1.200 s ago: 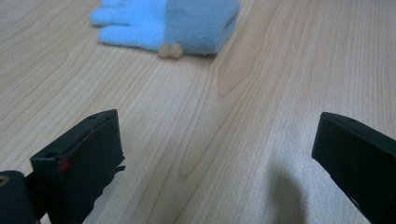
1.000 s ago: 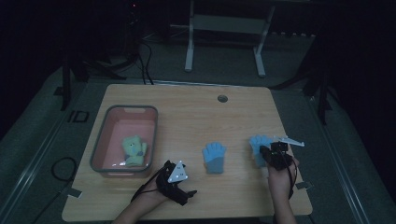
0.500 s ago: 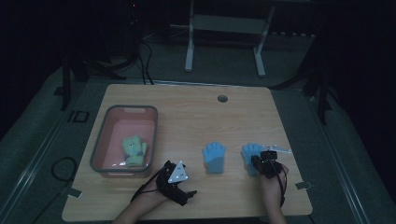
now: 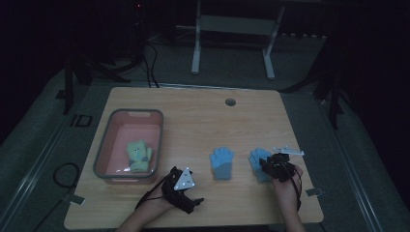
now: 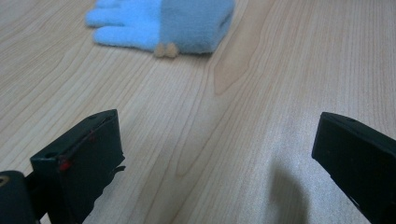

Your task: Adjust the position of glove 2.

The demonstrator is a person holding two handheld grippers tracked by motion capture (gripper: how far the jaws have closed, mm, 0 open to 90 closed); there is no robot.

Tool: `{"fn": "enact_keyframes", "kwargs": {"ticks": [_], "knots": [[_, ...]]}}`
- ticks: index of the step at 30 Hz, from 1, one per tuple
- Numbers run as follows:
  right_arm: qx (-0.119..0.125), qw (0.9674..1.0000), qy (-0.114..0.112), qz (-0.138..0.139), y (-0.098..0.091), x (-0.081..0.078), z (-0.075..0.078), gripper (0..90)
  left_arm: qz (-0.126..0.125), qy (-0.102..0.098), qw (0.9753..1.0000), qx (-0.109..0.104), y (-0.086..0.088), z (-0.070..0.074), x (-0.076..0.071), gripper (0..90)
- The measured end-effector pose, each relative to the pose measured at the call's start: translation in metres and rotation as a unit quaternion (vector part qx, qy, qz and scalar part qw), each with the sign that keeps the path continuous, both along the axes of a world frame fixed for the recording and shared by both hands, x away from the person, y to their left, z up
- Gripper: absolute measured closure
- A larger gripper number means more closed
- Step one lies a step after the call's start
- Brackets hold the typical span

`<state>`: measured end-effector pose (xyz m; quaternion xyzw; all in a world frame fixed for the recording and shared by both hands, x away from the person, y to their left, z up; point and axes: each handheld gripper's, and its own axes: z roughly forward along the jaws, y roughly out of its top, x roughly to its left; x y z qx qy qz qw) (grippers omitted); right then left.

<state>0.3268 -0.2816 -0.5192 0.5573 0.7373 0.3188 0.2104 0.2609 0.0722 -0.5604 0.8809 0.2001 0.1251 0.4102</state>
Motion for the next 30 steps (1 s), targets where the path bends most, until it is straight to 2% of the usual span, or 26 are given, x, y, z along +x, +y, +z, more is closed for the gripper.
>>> {"fn": "enact_keyframes", "kwargs": {"ticks": [3, 5, 7, 9, 11, 13, 17, 20, 21, 23, 25, 30], "knots": [[-0.006, 0.9998, -0.002, 0.019, -0.008, 0.002, 0.005, 63.1, 0.002, 0.0, 1.0, -0.003, 0.001, 0.001, 0.0, 2.1], [-0.001, 0.9992, -0.003, 0.04, -0.012, 0.003, 0.006, 63.1, 0.001, 0.0, 1.0, -0.001, 0.001, 0.0, 0.0, 2.1], [0.006, 0.9979, -0.001, 0.065, -0.016, 0.005, 0.005, 63.1, 0.002, 0.0, 1.0, 0.0, 0.001, 0.0, 0.0, 2.1], [0.006, 0.997, -0.002, 0.077, -0.02, 0.008, 0.004, 63.3, 0.003, 0.0, 1.0, 0.0, 0.001, 0.0, 0.001, 2.1], [0.017, 0.9947, 0.001, 0.102, -0.024, 0.011, 0.004, 63.4, 0.004, 0.0, 1.0, -0.001, 0.001, 0.0, 0.001, 2.1], [0.013, 0.9931, -0.004, 0.116, -0.028, 0.013, 0.005, 63.3, 0.003, 0.0, 1.0, -0.003, 0.002, 0.0, 0.001, 2.1], [0.017, 0.9905, -0.005, 0.137, -0.033, 0.016, 0.01, 64.1, 0.005, 0.001, 1.0, -0.004, 0.002, 0.0, 0.001, 2.1], [0.012, 0.9867, -0.014, 0.161, -0.034, 0.017, 0.013, 64.7, 0.008, 0.003, 0.9999, -0.011, 0.003, 0.001, 0.0, 2.1], [0.012, 0.9867, -0.014, 0.161, -0.034, 0.017, 0.013, 64.7, 0.008, 0.003, 0.9999, -0.011, 0.003, 0.001, 0.0, 2.1], [-0.004, 0.9835, -0.018, 0.18, -0.033, 0.018, 0.011, 65.1, 0.009, 0.006, 0.9998, -0.017, 0.005, 0.001, -0.002, 2.1], [-0.005, 0.9819, -0.016, 0.189, -0.033, 0.018, 0.009, 65.4, 0.008, 0.006, 0.9998, -0.015, 0.006, 0.002, -0.002, 2.1], [0.002, 0.9811, -0.007, 0.193, -0.03, 0.018, -0.003, 65.6, 0.008, 0.005, 0.9999, -0.014, 0.007, 0.001, -0.001, 2.1]]}}
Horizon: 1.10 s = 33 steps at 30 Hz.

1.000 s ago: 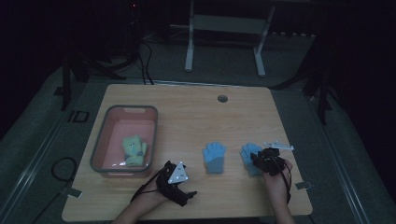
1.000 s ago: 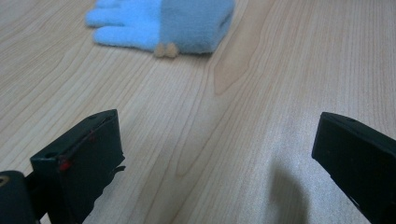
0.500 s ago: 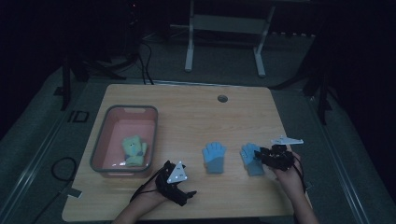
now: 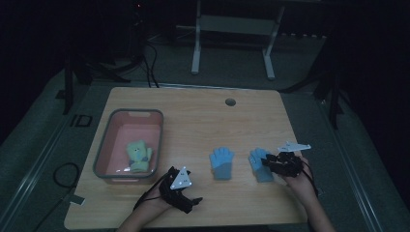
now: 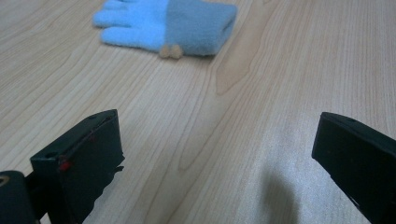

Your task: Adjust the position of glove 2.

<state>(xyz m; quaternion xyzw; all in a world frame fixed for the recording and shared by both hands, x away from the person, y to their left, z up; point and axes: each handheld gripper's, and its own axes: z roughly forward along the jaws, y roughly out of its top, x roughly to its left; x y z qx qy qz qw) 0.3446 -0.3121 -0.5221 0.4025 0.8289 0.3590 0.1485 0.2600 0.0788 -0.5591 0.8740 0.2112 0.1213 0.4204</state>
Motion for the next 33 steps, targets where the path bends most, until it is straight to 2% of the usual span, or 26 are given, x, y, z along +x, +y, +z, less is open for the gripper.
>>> {"fn": "enact_keyframes", "kwargs": {"ticks": [6, 7, 12, 16, 19, 22, 26, 28, 29, 33], "knots": [[-0.031, 0.9995, 0.006, -0.004, 0.005, 0.0, -0.022, 65.5, -0.001, 0.001, 1.0, -0.004, 0.001, 0.0, 0.0, 2.1], [-0.031, 0.9995, -0.001, -0.003, 0.004, 0.0, -0.024, 66.6, -0.001, 0.0, 1.0, -0.003, 0.001, 0.0, 0.0, 2.1], [-0.026, 0.9995, -0.016, -0.01, 0.007, -0.006, -0.028, 80.4, -0.002, -0.001, 1.0, -0.002, 0.001, -0.001, 0.0, 2.1], [-0.035, 0.9983, -0.024, -0.041, 0.014, -0.011, -0.027, 86.0, -0.003, -0.002, 1.0, 0.0, 0.001, 0.0, 0.0, 2.1], [-0.028, 0.9972, -0.026, -0.064, 0.019, -0.013, -0.02, 86.8, -0.002, -0.002, 1.0, 0.0, 0.001, 0.0, 0.0, 2.1], [-0.009, 0.9958, -0.031, -0.085, 0.026, -0.016, -0.003, 86.9, -0.002, -0.003, 1.0, -0.001, 0.001, 0.0, 0.0, 2.1], [0.007, 0.9952, -0.038, -0.09, 0.041, -0.017, 0.017, 86.9, -0.002, -0.004, 1.0, 0.001, 0.0, 0.0, 0.0, 2.1], [0.011, 0.9949, -0.041, -0.091, 0.044, -0.017, 0.021, 87.0, -0.002, -0.005, 1.0, 0.002, 0.0, 0.0, 0.0, 2.1], [0.015, 0.9946, -0.046, -0.092, 0.058, -0.018, 0.032, 86.9, -0.002, -0.005, 1.0, 0.002, 0.0, 0.0, 0.0, 2.1], [0.035, 0.9938, -0.043, -0.096, 0.077, -0.019, 0.041, 87.0, -0.003, -0.006, 1.0, 0.002, 0.001, 0.0, 0.0, 2.1]]}}
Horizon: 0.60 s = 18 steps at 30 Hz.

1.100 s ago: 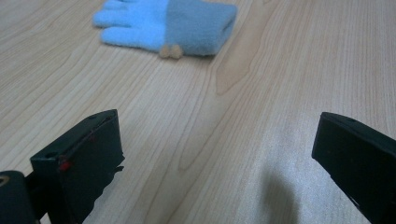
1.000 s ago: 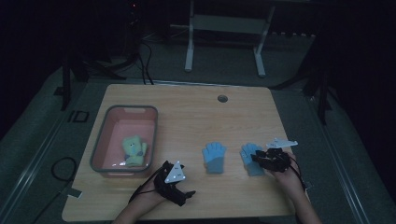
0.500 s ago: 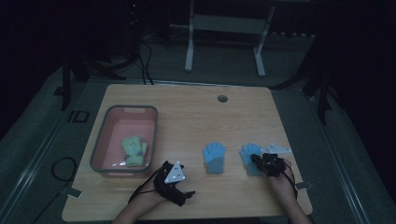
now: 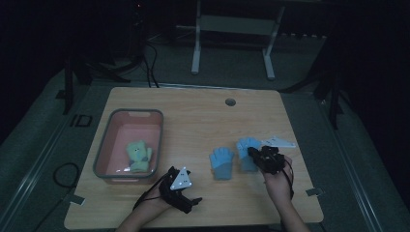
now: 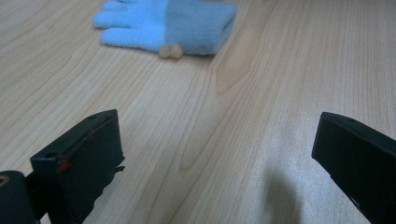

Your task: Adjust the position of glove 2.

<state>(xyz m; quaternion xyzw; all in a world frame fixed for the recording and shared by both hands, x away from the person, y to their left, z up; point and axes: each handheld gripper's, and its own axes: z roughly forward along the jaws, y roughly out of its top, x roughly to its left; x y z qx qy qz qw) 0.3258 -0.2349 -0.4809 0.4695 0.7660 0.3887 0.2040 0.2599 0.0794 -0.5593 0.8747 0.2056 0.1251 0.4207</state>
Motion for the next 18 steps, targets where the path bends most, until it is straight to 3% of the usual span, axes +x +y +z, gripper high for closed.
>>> {"fn": "enact_keyframes", "kwargs": {"ticks": [6, 7, 18], "knots": [[0.0, 1.0, 0.001, 0.01, 0.031, -0.001, 0.001, 87.0, -0.001, -0.002, 1.0, 0.002, 0.0, 0.0, 0.0, 2.1], [0.008, 0.9997, 0.011, 0.022, 0.046, 0.0, -0.003, 87.0, -0.002, -0.003, 1.0, 0.002, 0.0, 0.0, 0.0, 2.1], [0.005, 0.9984, 0.028, 0.049, 0.072, -0.002, -0.016, 86.9, 0.0, -0.004, 1.0, 0.003, 0.0, -0.001, 0.0, 2.1]]}}
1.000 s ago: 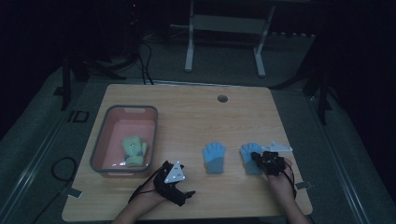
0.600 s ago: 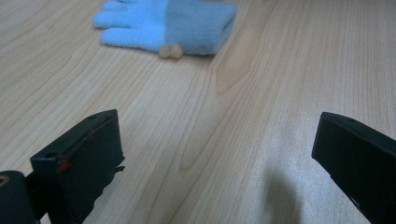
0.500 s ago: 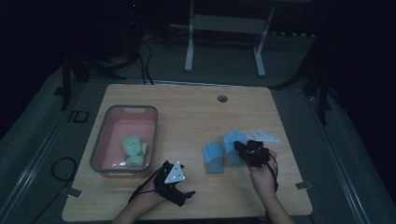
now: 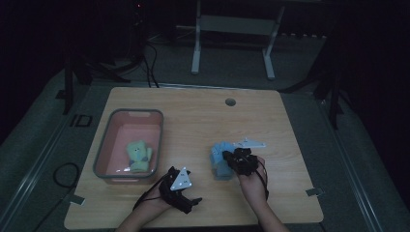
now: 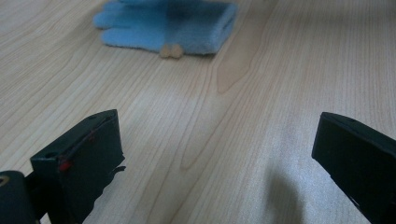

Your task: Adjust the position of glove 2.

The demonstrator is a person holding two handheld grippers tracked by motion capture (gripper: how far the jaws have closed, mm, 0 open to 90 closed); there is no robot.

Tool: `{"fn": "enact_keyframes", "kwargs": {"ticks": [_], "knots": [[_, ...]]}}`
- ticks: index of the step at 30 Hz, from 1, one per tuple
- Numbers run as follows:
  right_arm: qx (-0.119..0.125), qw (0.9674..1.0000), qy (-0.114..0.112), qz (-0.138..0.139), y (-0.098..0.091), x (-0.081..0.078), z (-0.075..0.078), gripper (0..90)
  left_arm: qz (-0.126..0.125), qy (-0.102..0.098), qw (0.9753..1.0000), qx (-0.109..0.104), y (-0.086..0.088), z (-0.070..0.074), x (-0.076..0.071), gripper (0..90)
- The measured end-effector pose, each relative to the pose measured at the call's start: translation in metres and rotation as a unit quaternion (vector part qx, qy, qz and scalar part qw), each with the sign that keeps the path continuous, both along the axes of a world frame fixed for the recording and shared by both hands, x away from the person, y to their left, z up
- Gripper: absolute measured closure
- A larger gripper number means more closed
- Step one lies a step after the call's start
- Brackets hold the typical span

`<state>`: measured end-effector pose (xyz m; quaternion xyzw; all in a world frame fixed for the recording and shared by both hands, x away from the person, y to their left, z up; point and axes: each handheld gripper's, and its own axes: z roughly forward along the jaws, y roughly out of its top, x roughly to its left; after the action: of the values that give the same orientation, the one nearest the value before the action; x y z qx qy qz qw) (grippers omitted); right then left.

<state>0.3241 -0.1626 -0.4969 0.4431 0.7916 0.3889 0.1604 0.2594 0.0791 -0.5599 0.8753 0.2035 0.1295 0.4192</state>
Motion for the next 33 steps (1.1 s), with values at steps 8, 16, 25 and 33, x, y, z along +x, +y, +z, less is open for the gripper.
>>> {"fn": "enact_keyframes", "kwargs": {"ticks": [8, 16, 25, 33], "knots": [[-0.002, 0.9997, 0.026, 0.0, 0.002, 0.002, -0.016, 86.8, 0.002, 0.0, 1.0, -0.001, 0.0, 0.0, 0.0, 2.1], [-0.011, 0.9992, 0.038, -0.006, 0.003, 0.007, -0.03, 86.7, 0.001, 0.0, 1.0, 0.001, 0.0, 0.0, 0.0, 2.1], [-0.018, 0.9989, 0.042, -0.011, 0.005, 0.01, -0.04, 85.8, 0.0, 0.0, 1.0, 0.002, 0.0, 0.0, -0.001, 2.1], [-0.022, 0.9988, 0.043, -0.007, 0.008, 0.009, -0.046, 81.7, 0.0, 0.002, 1.0, -0.002, -0.001, 0.0, -0.001, 2.1]]}}
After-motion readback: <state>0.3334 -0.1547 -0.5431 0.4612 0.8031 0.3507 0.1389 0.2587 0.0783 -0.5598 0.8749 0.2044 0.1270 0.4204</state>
